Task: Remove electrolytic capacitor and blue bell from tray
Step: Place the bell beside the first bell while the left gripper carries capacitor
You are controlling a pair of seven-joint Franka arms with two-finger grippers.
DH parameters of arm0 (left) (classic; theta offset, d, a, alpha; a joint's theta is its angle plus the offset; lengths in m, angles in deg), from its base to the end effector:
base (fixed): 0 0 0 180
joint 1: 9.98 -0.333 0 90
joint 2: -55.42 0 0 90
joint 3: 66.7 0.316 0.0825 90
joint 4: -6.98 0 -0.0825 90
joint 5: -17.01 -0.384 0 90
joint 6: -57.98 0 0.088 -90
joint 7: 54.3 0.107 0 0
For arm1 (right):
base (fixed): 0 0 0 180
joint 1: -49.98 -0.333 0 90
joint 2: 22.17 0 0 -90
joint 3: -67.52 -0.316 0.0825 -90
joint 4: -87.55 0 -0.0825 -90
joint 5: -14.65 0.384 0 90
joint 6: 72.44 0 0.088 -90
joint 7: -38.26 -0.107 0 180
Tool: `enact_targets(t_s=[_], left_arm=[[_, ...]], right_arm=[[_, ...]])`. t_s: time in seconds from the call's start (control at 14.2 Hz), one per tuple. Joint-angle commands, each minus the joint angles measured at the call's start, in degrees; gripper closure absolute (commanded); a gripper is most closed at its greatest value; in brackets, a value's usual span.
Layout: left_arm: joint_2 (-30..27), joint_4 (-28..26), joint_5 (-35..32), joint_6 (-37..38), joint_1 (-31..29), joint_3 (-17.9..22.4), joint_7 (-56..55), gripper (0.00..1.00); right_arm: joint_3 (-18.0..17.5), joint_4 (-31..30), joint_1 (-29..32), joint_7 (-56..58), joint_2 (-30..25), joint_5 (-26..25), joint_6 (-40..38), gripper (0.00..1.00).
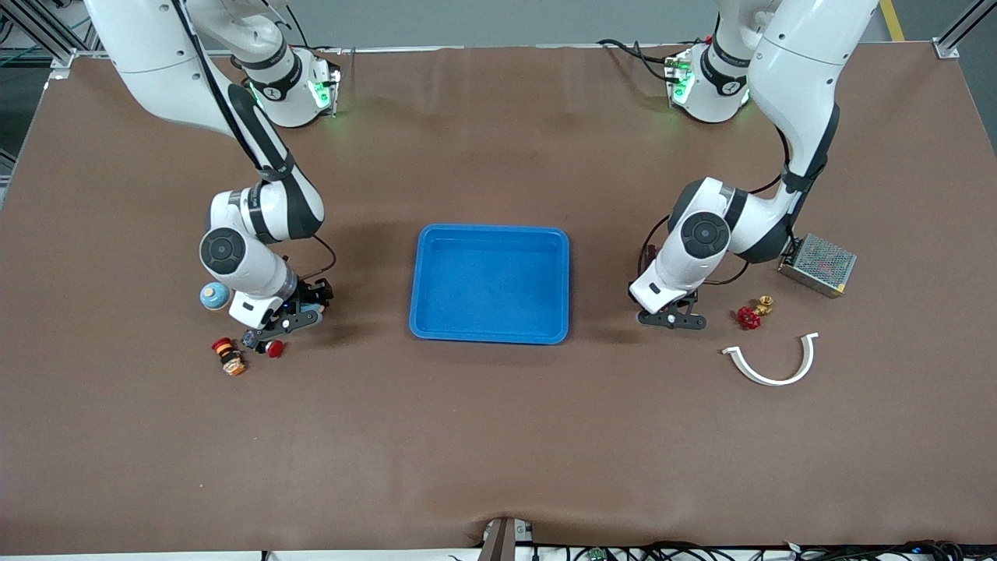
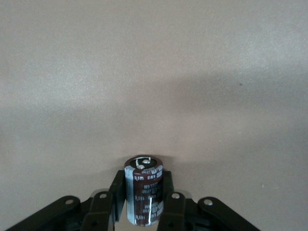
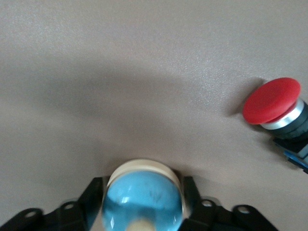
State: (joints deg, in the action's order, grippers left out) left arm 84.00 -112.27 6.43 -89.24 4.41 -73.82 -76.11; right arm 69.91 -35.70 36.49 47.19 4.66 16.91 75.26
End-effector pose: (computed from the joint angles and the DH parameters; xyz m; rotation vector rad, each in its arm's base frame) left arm 0.5433 -0.2173 0.1842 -3.0960 0.2101 -0.0186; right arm 0.5525 0.1073 0.1757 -3.1001 -0.5002 0.0642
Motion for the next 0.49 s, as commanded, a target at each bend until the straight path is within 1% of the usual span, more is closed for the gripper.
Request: enact_targets(t_s=[0.0,0.21,0.42], left_arm=[[1.04,1.30,-1.46,-0.87,0.03,-0.08,-0.87,1.00],[1.22,1.31,-1.46,-0.79,0.12,-0.08,-0.96,1.00],[2.36,2.01,-1.38,-0.87,0.29,-0.08,-0.96,1.00]], right_arm=[[-0.90,0.11,1.27,-0.23,-0.56,-0.50,-0.65,0.00],[-0.90,0.20,1.18,-0.23,-2.30,-0.50,-2.75,0.00],[-0.90,0.20,0.83,-1.37,-7.66,-0.50,-8.98,0.00]])
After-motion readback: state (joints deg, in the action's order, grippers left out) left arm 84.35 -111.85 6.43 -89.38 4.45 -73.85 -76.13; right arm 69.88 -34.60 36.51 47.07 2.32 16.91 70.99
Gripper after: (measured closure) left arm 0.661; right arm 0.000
